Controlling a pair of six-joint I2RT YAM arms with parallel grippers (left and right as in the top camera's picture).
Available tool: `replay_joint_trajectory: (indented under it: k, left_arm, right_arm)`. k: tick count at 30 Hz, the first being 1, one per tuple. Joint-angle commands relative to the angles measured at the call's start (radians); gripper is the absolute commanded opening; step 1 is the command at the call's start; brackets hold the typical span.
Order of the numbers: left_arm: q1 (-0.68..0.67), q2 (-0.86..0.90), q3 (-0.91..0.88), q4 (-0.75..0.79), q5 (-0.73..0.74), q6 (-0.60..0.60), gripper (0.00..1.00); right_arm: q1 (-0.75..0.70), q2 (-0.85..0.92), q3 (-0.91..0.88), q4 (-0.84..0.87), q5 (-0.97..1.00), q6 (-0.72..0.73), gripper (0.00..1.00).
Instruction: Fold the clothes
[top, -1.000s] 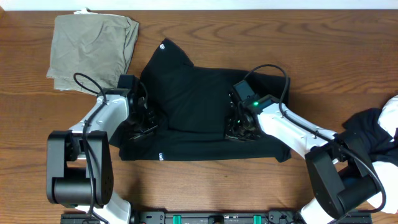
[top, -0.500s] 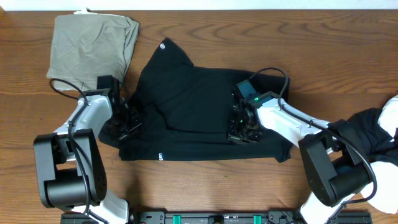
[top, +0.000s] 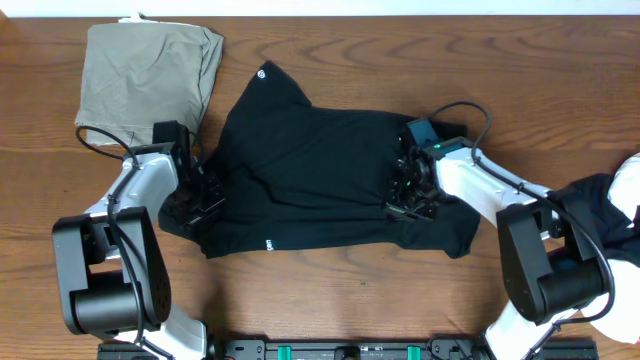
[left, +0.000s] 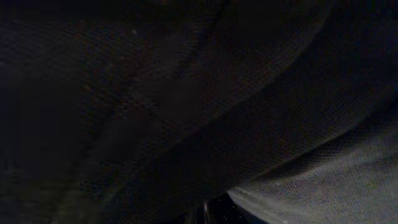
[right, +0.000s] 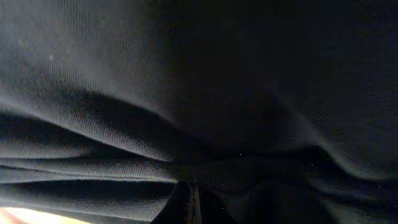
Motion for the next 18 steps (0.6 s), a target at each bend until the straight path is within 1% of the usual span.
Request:
replay_joint_trajectory:
  k: [1, 6, 8, 12, 16, 18]
  left_arm:
    - [0.041, 0.01, -0.013, 0.009, -0.063, 0.022, 0.08]
    - [0.068, 0.01, -0.013, 0.01, -0.062, 0.043, 0.08]
    - [0.068, 0.009, -0.003, 0.0, -0.061, 0.043, 0.06]
    - [0.068, -0.021, 0.045, -0.061, -0.058, 0.044, 0.06]
    - [0.067, -0.09, 0.117, -0.143, -0.058, 0.047, 0.06]
    - [0.058, -0.138, 0.137, -0.178, -0.054, 0.047, 0.06]
  right_arm:
    - [-0.055, 0.063, -0.028, -0.002, 0.312, -0.034, 0.01]
    - [-0.052, 0.053, 0.05, -0.074, 0.304, -0.053, 0.01]
    - [-0.046, 0.049, 0.098, -0.121, 0.299, -0.075, 0.01]
    - [-0.037, 0.035, 0.211, -0.229, 0.301, -0.087, 0.01]
    - [-0.035, 0.005, 0.324, -0.324, 0.291, -0.1, 0.01]
    - [-0.033, -0.014, 0.364, -0.351, 0.253, -0.14, 0.02]
